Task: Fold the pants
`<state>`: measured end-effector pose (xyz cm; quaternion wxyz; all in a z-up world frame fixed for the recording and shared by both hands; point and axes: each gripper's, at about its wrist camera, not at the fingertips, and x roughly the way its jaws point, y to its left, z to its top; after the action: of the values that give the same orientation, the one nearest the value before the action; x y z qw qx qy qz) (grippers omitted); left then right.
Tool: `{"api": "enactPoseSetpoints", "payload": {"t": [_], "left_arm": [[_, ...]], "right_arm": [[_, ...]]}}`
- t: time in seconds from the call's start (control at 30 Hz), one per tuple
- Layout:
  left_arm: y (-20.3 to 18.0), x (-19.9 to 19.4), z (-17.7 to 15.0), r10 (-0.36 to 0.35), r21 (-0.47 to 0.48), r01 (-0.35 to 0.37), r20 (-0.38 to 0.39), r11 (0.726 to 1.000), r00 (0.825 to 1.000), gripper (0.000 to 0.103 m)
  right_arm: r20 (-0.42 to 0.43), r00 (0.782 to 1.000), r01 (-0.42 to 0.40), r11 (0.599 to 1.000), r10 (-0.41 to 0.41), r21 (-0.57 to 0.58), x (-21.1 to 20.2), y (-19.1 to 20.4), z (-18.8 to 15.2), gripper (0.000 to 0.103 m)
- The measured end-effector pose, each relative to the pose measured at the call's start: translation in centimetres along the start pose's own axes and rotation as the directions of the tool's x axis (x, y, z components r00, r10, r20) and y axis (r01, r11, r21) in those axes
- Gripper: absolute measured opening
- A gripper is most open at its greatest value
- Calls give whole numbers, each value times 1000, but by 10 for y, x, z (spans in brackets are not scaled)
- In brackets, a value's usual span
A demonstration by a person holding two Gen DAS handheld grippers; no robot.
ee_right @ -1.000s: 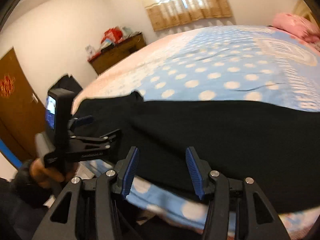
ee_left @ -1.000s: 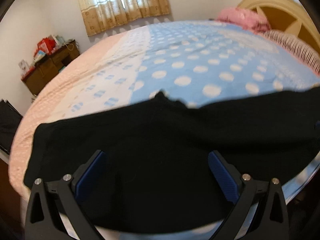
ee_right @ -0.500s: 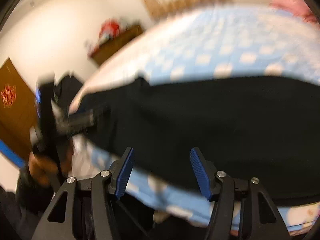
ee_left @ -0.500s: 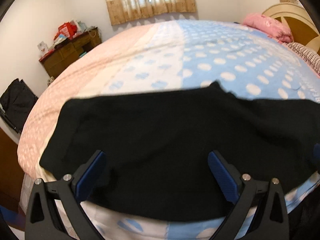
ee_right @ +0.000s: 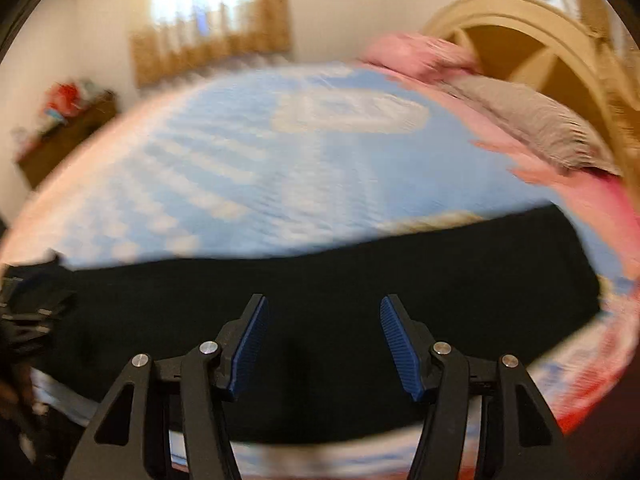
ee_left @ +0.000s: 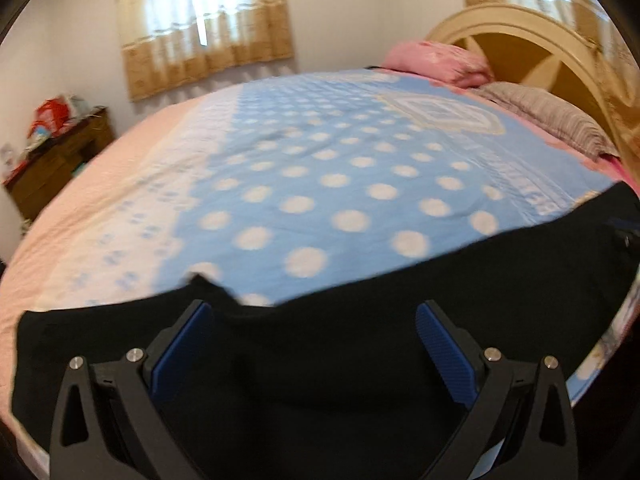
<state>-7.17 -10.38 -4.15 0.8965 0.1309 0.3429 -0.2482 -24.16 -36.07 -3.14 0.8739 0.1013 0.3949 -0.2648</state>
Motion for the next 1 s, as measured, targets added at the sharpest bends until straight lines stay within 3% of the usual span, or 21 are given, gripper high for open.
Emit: {"api": "enactPoseSetpoints", "payload": {"t": [0.03,0.1,0.17,0.27,0.37,0.47,0.57,0.63,0.73,0.77,0.83,0.9,1.0], "left_arm": [[-5,6,-1,-10,3,10,-15,1000,1000,103],[-12,19,-8,-17,11,18,-66,1000,998,103],[-20,29,-15,-9,20,12,-116,1000,993,103],[-22,22,-18,-6,46,11,-98,999,995,103],[-24,13,-11,-7,57,12,-89,998,996,103],[-30,5,2,-39,36,40,-37,999,999,103],[-42,8,14,-55,32,56,-22,998,998,103],[-52,13,13,-67,31,68,-24,997,997,103],[-66,28,-5,-97,66,105,-116,992,989,103],[-69,32,-11,-102,72,112,-138,991,985,103],[-73,25,-20,-94,94,102,-92,990,991,103],[-77,21,-20,-97,122,109,-96,987,991,103],[-72,17,-11,-102,106,113,-104,988,989,103]], "right_arm": [[-40,999,34,999,-34,7,4,-13,-5,60],[-12,1000,-2,1000,2,-16,-5,-28,-17,60],[-13,998,65,995,-66,-72,-17,-27,-20,60],[40,990,140,989,-138,-44,-33,-38,-19,60],[109,987,123,992,-122,-10,-39,-40,0,60],[123,987,108,992,-99,-70,-20,-38,18,60],[63,977,210,969,-203,-129,13,-49,29,60],[14,977,214,973,-214,-85,24,-78,27,61],[53,997,51,998,-52,31,7,-115,20,62],[61,997,40,998,-43,54,-1,-120,19,62],[129,985,102,989,-116,106,-25,-126,14,63],[232,967,58,976,-108,212,-52,-143,6,65],[255,959,27,939,-121,343,-62,-171,-6,68]]}}
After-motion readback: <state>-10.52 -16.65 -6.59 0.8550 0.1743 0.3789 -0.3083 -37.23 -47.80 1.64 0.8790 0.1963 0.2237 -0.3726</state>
